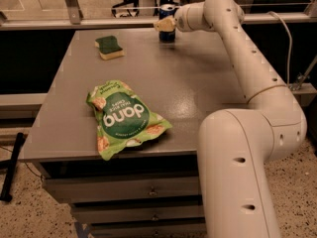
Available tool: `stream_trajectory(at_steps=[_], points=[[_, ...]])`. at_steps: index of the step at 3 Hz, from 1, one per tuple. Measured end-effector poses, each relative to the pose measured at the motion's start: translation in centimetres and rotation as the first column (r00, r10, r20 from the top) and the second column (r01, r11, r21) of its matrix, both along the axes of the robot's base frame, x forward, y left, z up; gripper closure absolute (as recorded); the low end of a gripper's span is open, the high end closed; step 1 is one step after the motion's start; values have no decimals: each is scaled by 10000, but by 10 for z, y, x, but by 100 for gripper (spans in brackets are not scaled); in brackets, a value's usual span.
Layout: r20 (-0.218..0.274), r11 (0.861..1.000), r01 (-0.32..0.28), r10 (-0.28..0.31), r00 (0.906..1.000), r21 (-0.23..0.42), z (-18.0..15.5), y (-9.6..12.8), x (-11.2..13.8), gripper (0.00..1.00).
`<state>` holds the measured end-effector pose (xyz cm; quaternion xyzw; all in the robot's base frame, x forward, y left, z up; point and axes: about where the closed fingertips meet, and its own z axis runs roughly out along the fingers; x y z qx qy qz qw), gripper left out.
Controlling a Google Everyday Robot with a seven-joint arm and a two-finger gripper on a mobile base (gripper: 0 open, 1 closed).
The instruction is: Knock pepsi can over
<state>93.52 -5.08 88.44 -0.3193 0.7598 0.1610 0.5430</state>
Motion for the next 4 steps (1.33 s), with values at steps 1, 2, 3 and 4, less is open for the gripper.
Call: stream_trajectory(at_steps=[1,2,3,4], points=[[-209,9999,-3,6,9998,159,-3,-8,-6,64],[-527,9975,-395,426,9977,587,2,-29,-34,87],[-773,9843,-1406,1492,9858,1068,26,-53,-89,100],[-1076,9677,-2450,2503,9622,604,42,-75,-142,100]])
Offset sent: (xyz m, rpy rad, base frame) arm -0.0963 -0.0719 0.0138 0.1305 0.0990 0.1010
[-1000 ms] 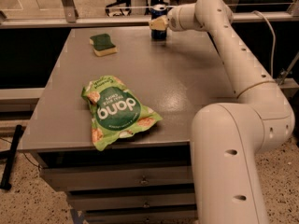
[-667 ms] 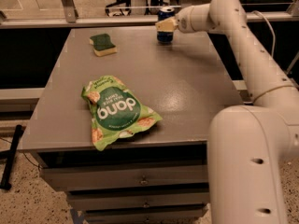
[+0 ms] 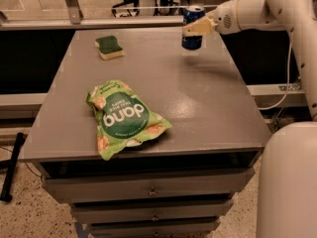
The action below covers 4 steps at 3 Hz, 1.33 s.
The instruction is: Knock pepsi can over
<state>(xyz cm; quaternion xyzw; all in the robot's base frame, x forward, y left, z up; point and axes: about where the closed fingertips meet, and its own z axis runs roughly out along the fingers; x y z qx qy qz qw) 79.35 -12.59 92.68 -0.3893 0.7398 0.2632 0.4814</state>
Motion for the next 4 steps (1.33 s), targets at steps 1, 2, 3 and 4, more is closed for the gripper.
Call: stream_trajectory(at_steps=[1,2,3,4], points=[[-128,9819,-1168,1162,9931,-1490,12,-13,-50,100],[-745,9092,-2323,2202,9726,-3455,6,-12,-90,100],[-1557,7769,-3574,3252,9327,-5183,-12,-4,-125,100],[-2294,5875,-4682,4358,8703,-6601,-38,2,-152,100]])
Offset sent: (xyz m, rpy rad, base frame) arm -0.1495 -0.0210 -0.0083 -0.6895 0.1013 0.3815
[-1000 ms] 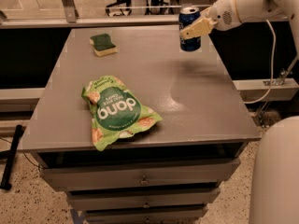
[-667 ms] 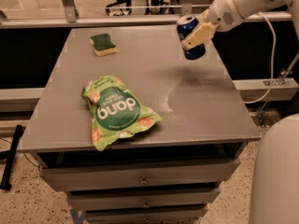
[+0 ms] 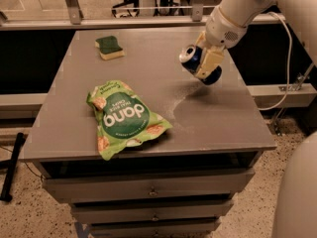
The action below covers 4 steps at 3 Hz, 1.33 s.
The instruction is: Knock pepsi can over
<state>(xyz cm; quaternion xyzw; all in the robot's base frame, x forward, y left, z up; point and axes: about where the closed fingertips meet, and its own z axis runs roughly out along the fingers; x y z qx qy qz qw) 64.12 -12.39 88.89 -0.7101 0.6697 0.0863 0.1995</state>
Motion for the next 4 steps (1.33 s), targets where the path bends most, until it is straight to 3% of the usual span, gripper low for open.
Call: stream_trajectory(at_steps=[1,2,3,4], points=[[120,9755,-1685,1719,9850,-1414,-20,4,-22,100],[131,9219,-3061,3181,9480,-2375,-34,8,-35,96],[-3,8341,-4397,4662,8847,-3331,-46,9,-41,73],[-207,7594,-5268,5628,8263,-3819,-52,9,-43,51]])
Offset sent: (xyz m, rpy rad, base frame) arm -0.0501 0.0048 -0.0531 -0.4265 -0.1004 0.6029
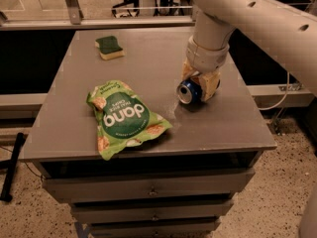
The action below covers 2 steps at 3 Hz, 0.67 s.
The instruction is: Knock pepsi can over
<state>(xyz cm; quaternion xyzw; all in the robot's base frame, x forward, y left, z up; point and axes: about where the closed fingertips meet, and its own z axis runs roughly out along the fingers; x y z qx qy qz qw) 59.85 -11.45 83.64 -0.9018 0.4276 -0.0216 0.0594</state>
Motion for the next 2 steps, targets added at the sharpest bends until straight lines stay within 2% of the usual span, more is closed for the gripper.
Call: stream_trajectory(at_steps=[1,2], points=[[18,9961,-799,800,9968,-386,-2,-1,2,27],[7,9904,-1237,1239,9923,-617,-3,-2,4,4]])
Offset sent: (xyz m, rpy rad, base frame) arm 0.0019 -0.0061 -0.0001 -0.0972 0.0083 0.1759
